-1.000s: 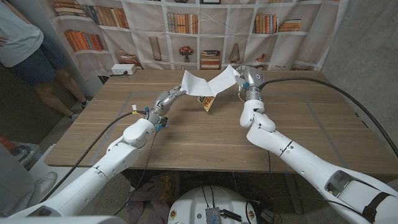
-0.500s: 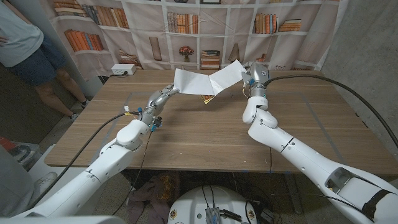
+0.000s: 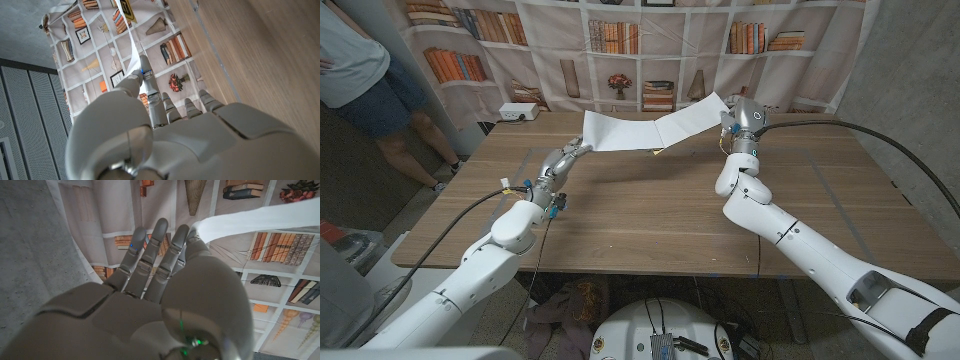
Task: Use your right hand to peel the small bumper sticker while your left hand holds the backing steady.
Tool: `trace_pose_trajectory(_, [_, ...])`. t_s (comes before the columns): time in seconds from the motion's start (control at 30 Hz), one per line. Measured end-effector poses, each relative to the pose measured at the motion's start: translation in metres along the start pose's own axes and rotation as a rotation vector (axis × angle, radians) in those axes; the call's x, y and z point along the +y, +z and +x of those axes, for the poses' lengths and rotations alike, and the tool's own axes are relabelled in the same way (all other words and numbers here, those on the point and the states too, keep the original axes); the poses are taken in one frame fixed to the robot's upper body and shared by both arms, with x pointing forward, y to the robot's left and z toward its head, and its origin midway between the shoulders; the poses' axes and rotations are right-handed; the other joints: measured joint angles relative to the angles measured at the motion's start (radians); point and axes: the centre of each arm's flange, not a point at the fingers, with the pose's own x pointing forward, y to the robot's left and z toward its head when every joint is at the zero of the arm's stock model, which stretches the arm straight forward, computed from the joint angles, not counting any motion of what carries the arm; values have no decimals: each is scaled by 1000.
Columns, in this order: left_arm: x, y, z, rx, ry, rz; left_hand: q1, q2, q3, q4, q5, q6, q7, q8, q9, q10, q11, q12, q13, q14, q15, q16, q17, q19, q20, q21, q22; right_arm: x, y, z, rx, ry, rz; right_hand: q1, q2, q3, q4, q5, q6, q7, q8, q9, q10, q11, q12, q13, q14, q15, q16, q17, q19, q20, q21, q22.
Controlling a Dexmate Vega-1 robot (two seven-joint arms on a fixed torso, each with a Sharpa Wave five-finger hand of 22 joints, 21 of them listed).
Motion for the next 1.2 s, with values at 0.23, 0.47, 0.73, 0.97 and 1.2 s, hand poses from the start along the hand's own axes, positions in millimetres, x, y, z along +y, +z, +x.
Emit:
trace_pose_trajectory(0.23, [4, -2, -8, 4, 16, -1, 0, 0, 0, 0, 0, 0, 0, 0, 0, 0, 0, 0, 0, 0, 0, 0, 0, 0, 0, 0, 0, -2, -3, 0, 13, -3, -12, 0, 0, 0, 0, 0, 0, 0, 0, 0, 0, 0, 0, 0, 1, -1, -4, 0, 0, 0, 0, 0])
trace_pose_trajectory(0.47, [11, -1, -14, -12, 48, -1, 0, 0, 0, 0, 0, 0, 0, 0, 0, 0, 0, 0, 0, 0, 0, 0, 0, 0, 0, 0, 0, -7, -7, -1, 16, -9, -23, 0, 0, 0, 0, 0, 0, 0, 0, 0, 0, 0, 0, 0, 1, -1, -4, 0, 0, 0, 0, -5])
trace_pose_trajectory(0.73, [14, 0, -17, -23, 71, -2, -4, 4, 0, 0, 0, 0, 0, 0, 0, 0, 0, -8, 0, 0, 0, 0, 0, 1, 0, 0, 0, -11, -9, 2, 26, -23, -31, 0, 0, 0, 0, 0, 0, 0, 0, 0, 0, 0, 0, 0, 1, -1, -4, 0, 0, 0, 6, -5])
trace_pose_trajectory(0.97, [15, 0, -19, -28, 79, 2, -4, 4, 7, 1, 0, 0, 0, 0, 0, 0, 0, -8, 0, 0, 0, 0, -5, 0, 0, 0, 0, -14, -14, 6, 32, -35, -40, 0, 0, 0, 0, 0, 0, 0, 0, 0, 1, 2, -4, 0, 1, -1, -5, 0, 0, 0, 6, -9])
trace_pose_trajectory(1.2, [17, -1, -22, -26, 94, 5, -4, 4, 10, -1, 0, 0, 0, 0, 0, 6, -5, -8, 0, 0, 0, 0, -5, 0, 0, 0, 0, -15, -20, 8, 45, -37, -54, 0, 0, 0, 0, 0, 0, 0, 0, 0, 1, 2, -4, 0, 1, -1, -8, 0, 0, 0, 6, -14])
